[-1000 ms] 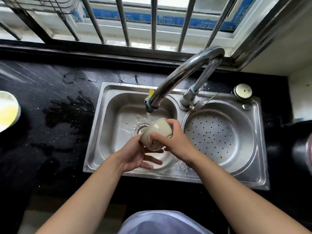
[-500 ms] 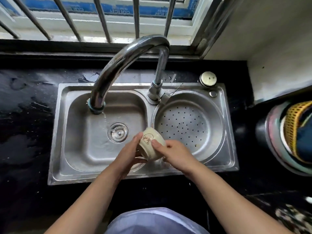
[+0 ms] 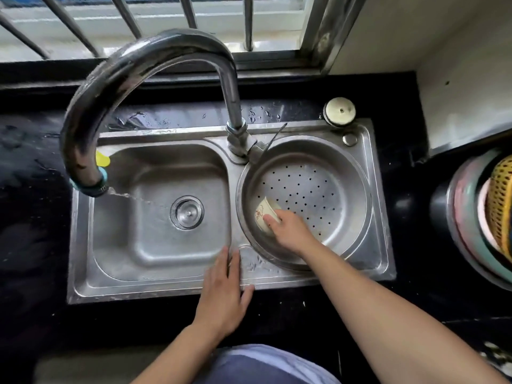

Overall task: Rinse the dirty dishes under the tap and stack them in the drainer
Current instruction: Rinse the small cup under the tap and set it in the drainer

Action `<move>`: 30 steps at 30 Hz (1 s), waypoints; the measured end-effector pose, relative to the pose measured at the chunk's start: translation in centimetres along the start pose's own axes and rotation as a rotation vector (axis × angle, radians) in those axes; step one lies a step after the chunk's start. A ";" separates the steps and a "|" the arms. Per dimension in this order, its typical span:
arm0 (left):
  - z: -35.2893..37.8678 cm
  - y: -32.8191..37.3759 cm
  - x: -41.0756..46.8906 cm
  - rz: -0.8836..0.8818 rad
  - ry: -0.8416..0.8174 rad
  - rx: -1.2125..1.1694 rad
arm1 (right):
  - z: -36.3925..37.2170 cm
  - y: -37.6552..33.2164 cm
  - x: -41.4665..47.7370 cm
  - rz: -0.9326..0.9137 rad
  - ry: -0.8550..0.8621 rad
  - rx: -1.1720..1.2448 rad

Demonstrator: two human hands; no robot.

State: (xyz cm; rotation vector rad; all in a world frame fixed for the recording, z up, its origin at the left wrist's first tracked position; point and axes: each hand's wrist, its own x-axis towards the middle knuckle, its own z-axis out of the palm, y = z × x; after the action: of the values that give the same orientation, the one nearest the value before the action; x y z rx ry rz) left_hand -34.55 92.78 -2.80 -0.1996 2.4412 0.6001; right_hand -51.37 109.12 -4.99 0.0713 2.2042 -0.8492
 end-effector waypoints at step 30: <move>-0.6 -2.4 -4.5 -0.052 0.322 -0.332 | 1.1 -2.5 -4.1 -0.200 0.270 -0.021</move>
State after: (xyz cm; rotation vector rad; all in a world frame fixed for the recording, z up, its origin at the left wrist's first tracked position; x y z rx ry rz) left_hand -30.56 90.32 -0.54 -0.5298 2.6143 1.0163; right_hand -48.49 107.31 -1.35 -0.0487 2.5046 -0.9731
